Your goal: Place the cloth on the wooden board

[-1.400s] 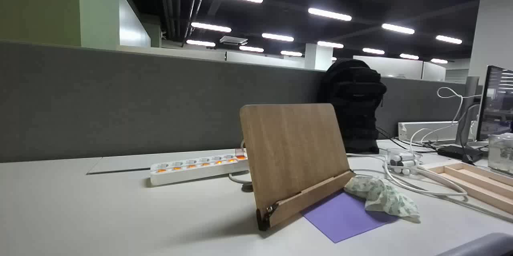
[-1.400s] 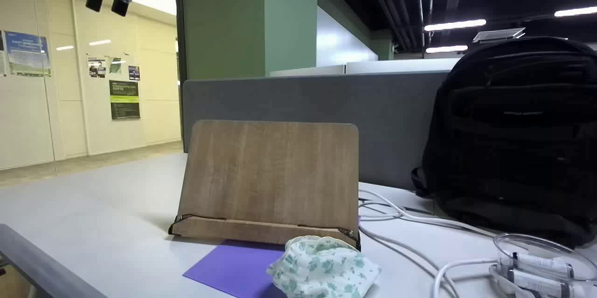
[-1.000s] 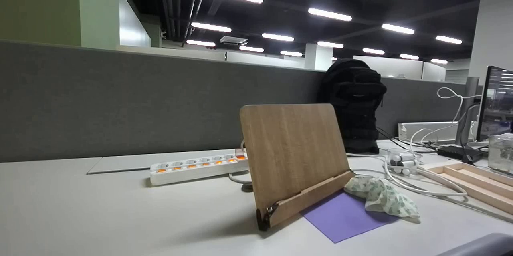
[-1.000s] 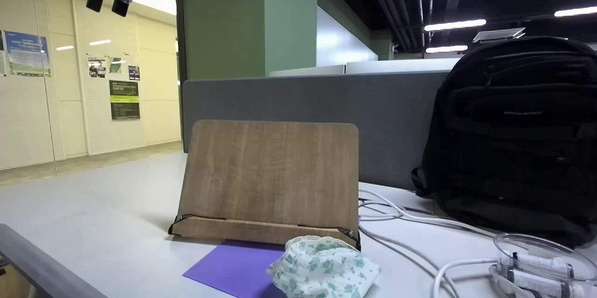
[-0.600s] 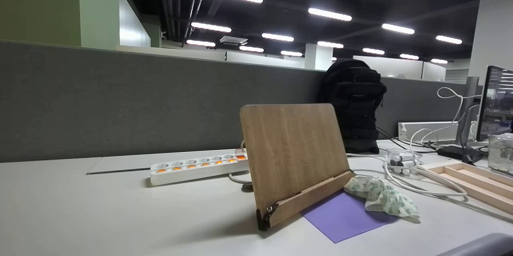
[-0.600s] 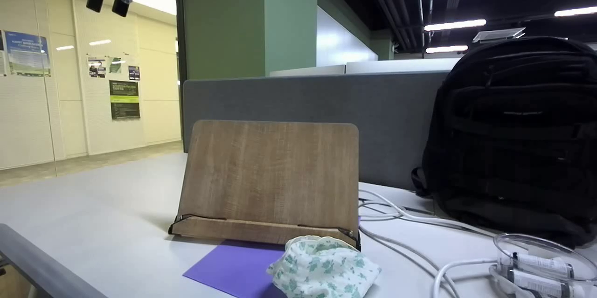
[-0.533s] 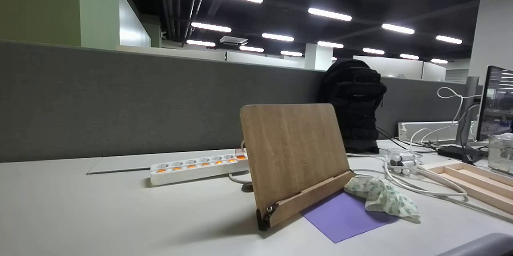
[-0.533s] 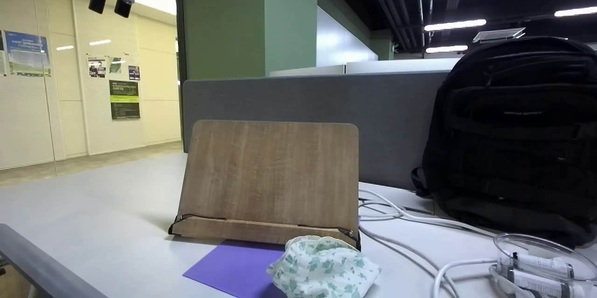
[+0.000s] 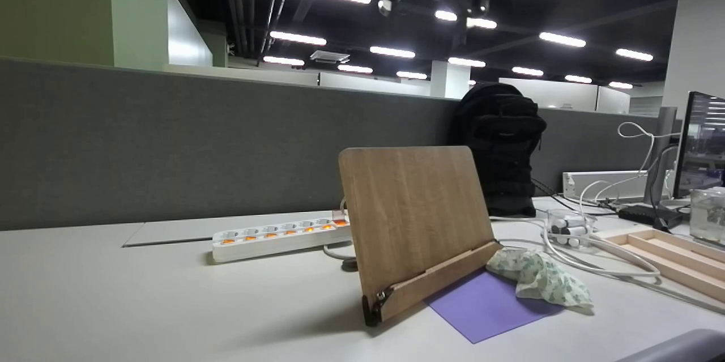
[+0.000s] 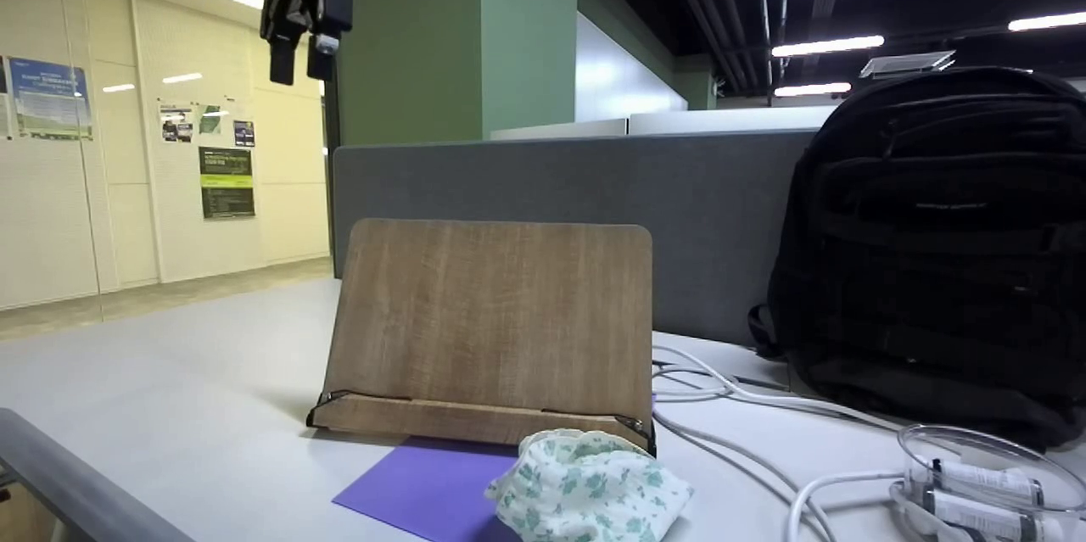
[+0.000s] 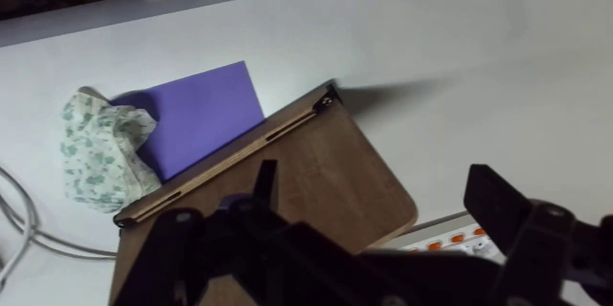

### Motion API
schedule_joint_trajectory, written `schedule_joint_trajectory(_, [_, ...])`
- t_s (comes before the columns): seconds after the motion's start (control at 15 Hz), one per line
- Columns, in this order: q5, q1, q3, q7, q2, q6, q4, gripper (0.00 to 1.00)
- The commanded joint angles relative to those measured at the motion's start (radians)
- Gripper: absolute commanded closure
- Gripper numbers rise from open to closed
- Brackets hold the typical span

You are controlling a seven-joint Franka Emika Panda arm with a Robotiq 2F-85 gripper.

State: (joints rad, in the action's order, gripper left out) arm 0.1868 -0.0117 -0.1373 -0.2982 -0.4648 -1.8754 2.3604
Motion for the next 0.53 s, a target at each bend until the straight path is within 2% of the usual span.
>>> schedule_joint_trajectory(0.0, [-0.041, 0.058, 0.020, -0.106, -0.080, -0.081, 0.139, 0.00])
schedule_joint_trajectory(0.07, [-0.031, 0.030, 0.022, -0.032, -0.030, -0.051, 0.078, 0.00])
schedule_joint_trajectory(0.2, [-0.034, 0.052, 0.030, -0.048, -0.049, -0.073, 0.121, 0.00])
schedule_joint_trajectory(0.47, [-0.056, 0.064, 0.027, -0.060, -0.040, -0.101, 0.134, 0.00])
